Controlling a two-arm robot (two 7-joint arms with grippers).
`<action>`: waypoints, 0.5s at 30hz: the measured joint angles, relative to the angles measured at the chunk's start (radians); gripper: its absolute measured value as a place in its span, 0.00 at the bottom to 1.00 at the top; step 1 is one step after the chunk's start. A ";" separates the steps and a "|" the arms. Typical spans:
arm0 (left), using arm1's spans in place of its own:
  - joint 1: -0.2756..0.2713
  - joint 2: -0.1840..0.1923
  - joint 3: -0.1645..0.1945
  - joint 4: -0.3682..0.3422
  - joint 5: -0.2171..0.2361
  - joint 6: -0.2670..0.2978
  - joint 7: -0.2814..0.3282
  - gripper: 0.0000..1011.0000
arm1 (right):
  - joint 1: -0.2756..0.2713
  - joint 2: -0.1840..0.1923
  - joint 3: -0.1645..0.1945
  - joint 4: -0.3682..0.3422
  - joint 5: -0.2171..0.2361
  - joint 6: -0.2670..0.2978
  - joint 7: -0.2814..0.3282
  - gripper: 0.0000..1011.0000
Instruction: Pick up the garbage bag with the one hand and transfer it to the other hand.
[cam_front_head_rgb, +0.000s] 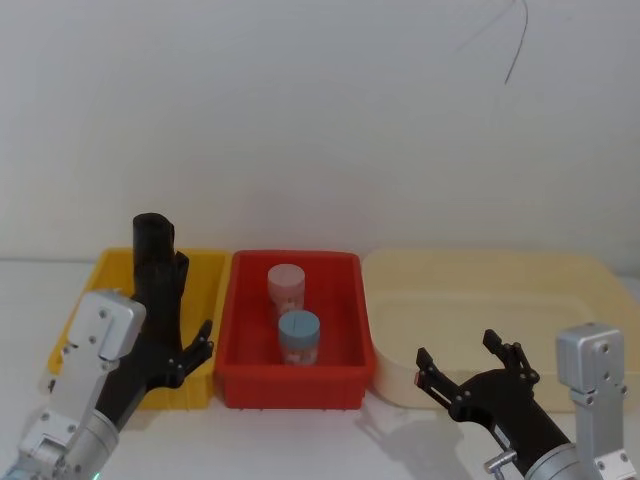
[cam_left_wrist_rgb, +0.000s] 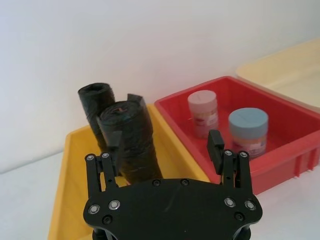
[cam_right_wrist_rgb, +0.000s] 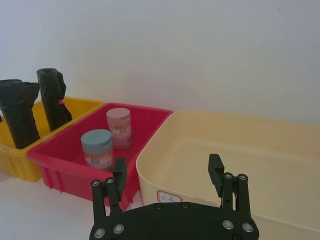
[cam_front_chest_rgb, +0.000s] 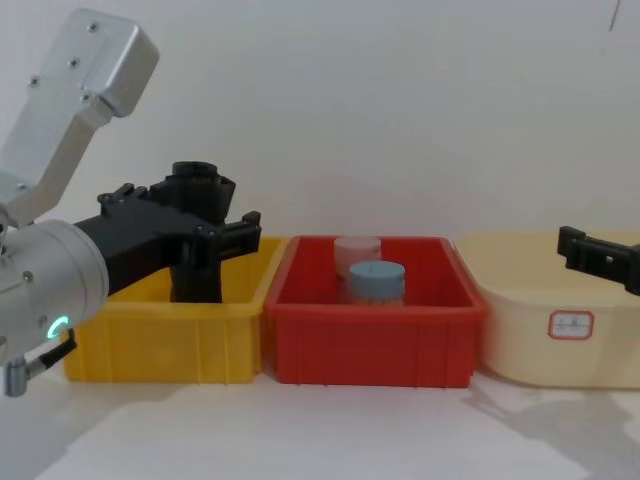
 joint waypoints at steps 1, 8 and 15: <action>-0.001 -0.002 -0.001 0.001 0.001 0.003 0.003 0.99 | 0.000 0.000 0.000 0.000 0.000 0.000 0.000 0.99; -0.017 -0.028 -0.010 0.035 0.014 0.032 0.033 0.99 | 0.000 0.000 0.000 0.000 0.000 0.000 0.000 0.99; -0.035 -0.050 -0.016 0.069 0.028 0.054 0.056 0.99 | 0.000 0.000 0.000 0.000 0.000 0.000 0.000 0.99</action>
